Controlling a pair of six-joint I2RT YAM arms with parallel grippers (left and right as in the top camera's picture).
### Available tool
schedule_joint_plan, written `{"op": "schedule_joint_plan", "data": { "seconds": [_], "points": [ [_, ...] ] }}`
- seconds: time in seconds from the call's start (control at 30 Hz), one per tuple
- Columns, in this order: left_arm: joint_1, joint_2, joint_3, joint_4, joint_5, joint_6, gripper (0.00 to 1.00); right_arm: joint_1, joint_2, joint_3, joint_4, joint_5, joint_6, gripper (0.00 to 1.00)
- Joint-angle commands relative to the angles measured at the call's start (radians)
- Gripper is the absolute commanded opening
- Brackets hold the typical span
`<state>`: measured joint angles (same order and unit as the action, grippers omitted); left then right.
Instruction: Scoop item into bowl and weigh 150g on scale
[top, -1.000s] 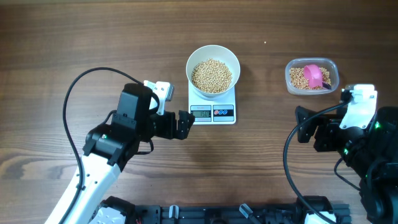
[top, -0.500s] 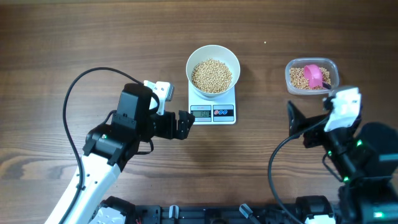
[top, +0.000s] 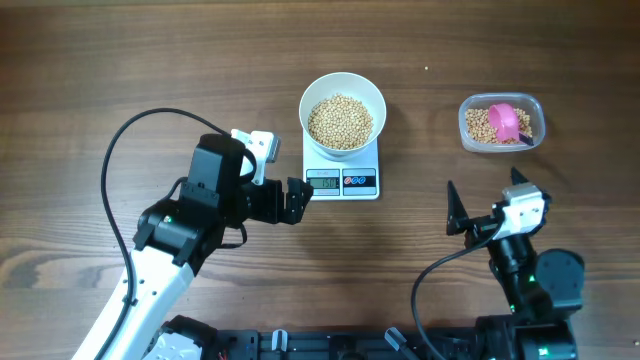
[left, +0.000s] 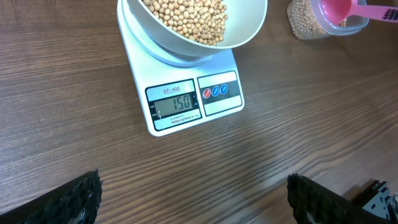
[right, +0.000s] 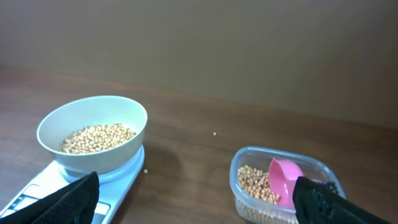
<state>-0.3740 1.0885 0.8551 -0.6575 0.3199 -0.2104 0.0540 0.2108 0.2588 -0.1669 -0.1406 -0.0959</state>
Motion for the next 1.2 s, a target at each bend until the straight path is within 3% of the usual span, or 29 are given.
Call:
{"op": "schedule_joint_plan", "data": {
  "seconds": [0.0, 0.37, 0.7, 1.17],
  "points": [
    [-0.004, 0.000, -0.004, 0.003, 0.004, 0.016, 1.00, 0.005, -0.069, -0.099, 0.064, 0.013, -0.009, 1.00],
    [-0.004, 0.000, -0.004, 0.003, 0.004, 0.016, 1.00, 0.006, -0.208, -0.254, 0.177, 0.014, -0.011, 1.00],
    [-0.004, 0.000, -0.004, 0.003, 0.004, 0.016, 1.00, 0.006, -0.208, -0.254, 0.174, 0.025, -0.109, 1.00],
    [-0.004, 0.000, -0.004, 0.003, 0.004, 0.016, 1.00, 0.006, -0.208, -0.254, 0.171, 0.055, -0.111, 1.00]
  ]
}}
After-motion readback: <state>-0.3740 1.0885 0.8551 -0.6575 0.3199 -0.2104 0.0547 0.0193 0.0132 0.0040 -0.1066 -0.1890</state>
